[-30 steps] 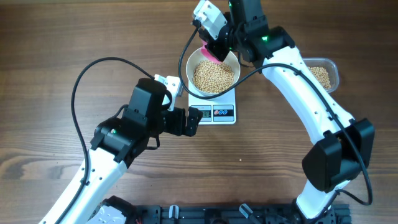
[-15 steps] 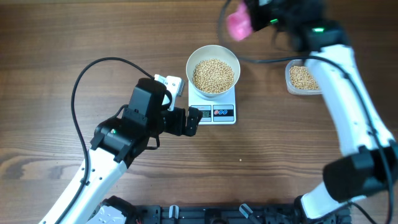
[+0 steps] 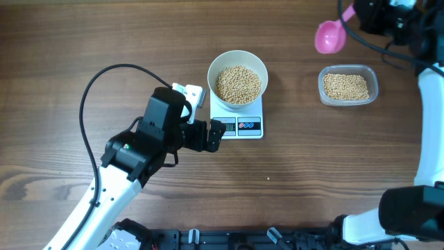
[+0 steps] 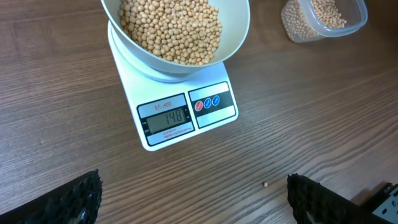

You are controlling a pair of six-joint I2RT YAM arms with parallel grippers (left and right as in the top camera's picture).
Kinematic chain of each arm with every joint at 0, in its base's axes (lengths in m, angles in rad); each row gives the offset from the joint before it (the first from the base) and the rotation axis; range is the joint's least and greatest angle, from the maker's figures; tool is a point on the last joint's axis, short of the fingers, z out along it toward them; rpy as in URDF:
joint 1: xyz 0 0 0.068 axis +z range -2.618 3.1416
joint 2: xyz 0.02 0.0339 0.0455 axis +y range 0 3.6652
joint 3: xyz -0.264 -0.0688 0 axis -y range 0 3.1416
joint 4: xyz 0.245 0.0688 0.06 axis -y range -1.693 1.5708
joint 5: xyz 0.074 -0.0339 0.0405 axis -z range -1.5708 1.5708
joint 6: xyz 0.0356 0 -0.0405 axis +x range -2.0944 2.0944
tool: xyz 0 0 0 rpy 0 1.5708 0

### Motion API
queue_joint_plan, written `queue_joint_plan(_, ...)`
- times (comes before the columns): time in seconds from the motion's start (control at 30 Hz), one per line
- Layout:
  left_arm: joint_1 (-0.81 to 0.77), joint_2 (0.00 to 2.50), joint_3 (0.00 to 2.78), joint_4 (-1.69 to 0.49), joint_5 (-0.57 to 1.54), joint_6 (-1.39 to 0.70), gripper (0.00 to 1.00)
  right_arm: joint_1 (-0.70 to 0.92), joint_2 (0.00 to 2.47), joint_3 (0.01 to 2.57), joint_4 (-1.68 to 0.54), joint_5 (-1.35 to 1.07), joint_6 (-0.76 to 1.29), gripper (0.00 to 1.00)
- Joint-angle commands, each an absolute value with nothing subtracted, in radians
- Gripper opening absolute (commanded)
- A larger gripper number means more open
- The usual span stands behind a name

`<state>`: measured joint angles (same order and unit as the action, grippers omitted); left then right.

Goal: Scoop item into bowl and weigh 150g on scale
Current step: 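Carry the scoop with the right gripper over to the soybean tub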

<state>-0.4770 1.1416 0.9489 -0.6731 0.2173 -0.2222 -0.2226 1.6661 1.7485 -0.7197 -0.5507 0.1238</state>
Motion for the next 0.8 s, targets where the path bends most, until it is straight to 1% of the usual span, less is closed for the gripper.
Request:
queue_joint_plan(0.0,-0.482,1.147,0.949,-0.670,0.216,-0.217,1.00,-0.277,1.663,1.760,-0.738,-0.582,0.107,0.04)
queue_joint_plan(0.3,-0.482,1.147,0.949,-0.670,0.216,-0.217,1.00,-0.336,1.663,1.760,-0.776,-0.562,0.023,0.04)
queue_joint_plan(0.43,-0.482,1.147,0.949,-0.670,0.216,-0.217,1.00,-0.342,1.663,1.760,-0.789,-0.512,0.025,0.04)
queue_joint_plan(0.77,-0.482,1.147,0.949,-0.670,0.216,-0.217,1.00,-0.342,1.663,1.760,-0.846,-0.510,0.039,0.04)
